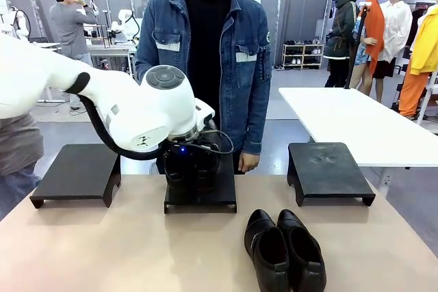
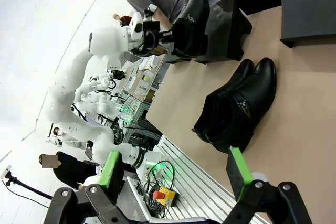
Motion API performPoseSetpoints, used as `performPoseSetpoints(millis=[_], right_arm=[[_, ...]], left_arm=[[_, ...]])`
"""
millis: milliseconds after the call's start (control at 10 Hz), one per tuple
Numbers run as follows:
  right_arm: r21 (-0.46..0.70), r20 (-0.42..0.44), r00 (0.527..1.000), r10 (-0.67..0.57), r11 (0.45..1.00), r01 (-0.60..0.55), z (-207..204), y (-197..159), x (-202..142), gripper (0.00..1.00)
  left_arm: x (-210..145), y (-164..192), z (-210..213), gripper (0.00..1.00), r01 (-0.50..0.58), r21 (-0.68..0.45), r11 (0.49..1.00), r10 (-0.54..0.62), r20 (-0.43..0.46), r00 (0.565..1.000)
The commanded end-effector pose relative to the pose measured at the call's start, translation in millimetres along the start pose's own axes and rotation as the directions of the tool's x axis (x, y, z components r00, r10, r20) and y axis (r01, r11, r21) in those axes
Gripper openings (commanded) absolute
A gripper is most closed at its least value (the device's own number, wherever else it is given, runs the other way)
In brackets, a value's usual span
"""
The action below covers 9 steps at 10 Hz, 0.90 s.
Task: Place the shoes on the stand as instructed by the person.
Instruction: Pick up one pair of Shoes and place it on the Shoes Stand indicated by the person.
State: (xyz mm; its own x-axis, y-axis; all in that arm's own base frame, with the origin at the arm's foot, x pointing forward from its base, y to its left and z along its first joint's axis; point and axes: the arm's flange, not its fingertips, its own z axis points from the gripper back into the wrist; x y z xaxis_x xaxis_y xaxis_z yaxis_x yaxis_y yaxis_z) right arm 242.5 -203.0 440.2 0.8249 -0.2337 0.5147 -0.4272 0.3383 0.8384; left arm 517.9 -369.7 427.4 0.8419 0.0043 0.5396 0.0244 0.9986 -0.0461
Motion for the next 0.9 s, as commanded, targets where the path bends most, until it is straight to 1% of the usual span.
performPoseSetpoints(millis=[0, 200, 600, 800], right_arm=[[0.007, 0.000, 1.000, 0.020, 1.000, -0.020, 2.7, -0.1, -0.7, 1.00], [0.007, 0.000, 1.000, 0.020, 1.000, -0.020, 2.7, -0.1, -0.7, 1.00], [0.007, 0.000, 1.000, 0.020, 1.000, -0.020, 2.7, -0.1, -0.7, 1.00], [0.007, 0.000, 1.000, 0.020, 1.000, -0.020, 2.7, -0.1, -0.7, 1.00]], left_arm=[[9.0, -18.5, -7.5, 0.08, -0.005, -0.008, 1.000, 0.006, 0.050, 0.999], [9.7, -21.2, -17.8, 0.08, -0.017, -0.012, 1.000, 0.018, 0.053, 0.998], [9.0, -21.1, -36.7, 0.08, -0.008, 0.009, 1.000, 0.008, 0.025, 1.000], [9.7, -19.6, -38.0, 0.30, -0.010, 0.017, 1.000, 0.010, 0.030, 1.000]])
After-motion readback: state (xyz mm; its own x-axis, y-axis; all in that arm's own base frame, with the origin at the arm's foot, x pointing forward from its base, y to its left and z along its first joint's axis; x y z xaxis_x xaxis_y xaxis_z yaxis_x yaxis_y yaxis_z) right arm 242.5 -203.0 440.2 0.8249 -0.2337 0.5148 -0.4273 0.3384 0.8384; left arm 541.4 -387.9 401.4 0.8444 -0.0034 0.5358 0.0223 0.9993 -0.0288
